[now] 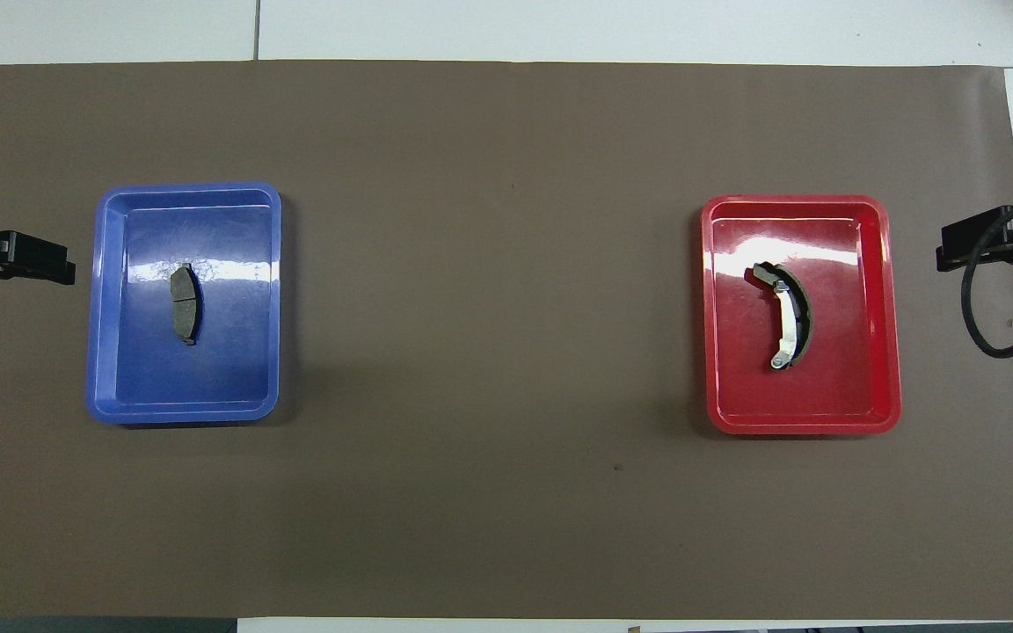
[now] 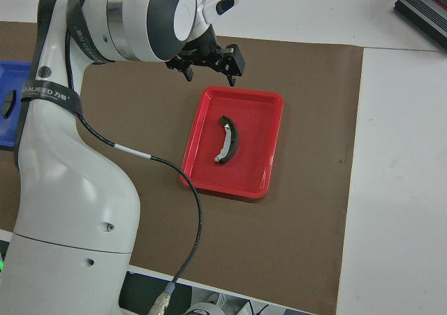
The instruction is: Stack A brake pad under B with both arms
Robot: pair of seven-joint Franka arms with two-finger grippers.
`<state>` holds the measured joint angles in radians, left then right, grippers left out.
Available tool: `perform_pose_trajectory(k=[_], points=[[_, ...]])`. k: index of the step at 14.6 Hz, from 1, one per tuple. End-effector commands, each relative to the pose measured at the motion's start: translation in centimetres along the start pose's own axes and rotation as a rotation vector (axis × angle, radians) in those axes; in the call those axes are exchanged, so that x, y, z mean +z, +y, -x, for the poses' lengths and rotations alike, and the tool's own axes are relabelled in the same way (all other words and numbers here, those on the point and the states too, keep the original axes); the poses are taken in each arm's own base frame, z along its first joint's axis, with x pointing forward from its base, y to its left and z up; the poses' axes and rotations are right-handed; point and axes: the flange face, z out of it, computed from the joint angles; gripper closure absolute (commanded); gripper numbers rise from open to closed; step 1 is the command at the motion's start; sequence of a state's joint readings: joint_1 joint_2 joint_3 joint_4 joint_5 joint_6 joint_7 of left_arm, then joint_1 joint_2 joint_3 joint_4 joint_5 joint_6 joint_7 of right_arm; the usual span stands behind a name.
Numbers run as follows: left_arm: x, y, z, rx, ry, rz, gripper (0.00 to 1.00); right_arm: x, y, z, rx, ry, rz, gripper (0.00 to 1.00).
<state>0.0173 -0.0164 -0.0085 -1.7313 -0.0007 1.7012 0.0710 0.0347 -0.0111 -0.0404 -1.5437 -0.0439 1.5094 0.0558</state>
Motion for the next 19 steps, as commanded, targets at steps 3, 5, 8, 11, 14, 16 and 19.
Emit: perform_pose_trajectory(k=[3, 5, 8, 11, 14, 16, 19], points=[[-0.5, -0.4, 0.2, 0.008, 0.017, 0.004, 0.01, -0.2, 0.3, -0.1, 0.006, -0.004, -0.019, 0.0], [-0.5, -0.4, 0.2, 0.008, 0.017, 0.004, 0.01, -0.2, 0.3, -0.1, 0.006, -0.004, -0.019, 0.0], [-0.5, -0.4, 0.2, 0.008, 0.019, 0.004, 0.01, -0.2, 0.3, -0.1, 0.006, -0.004, -0.019, 0.0], [-0.3, -0.3, 0.0, 0.003, 0.037, 0.003, 0.01, -0.2, 0.3, -0.1, 0.006, -0.004, -0.019, 0.0], [-0.1, -0.1, -0.2, 0.006, 0.061, 0.001, 0.01, -0.1, 0.3, -0.1, 0.006, -0.006, -0.019, 0.0], [0.1, 0.1, -0.3, 0.006, 0.069, 0.0, 0.01, -0.2, 0.3, -0.1, 0.006, -0.004, -0.019, 0.0], [0.8, 0.1, -0.2, 0.006, 0.09, -0.002, 0.01, -0.1, 0.3, -0.1, 0.008, -0.006, -0.019, 0.0]])
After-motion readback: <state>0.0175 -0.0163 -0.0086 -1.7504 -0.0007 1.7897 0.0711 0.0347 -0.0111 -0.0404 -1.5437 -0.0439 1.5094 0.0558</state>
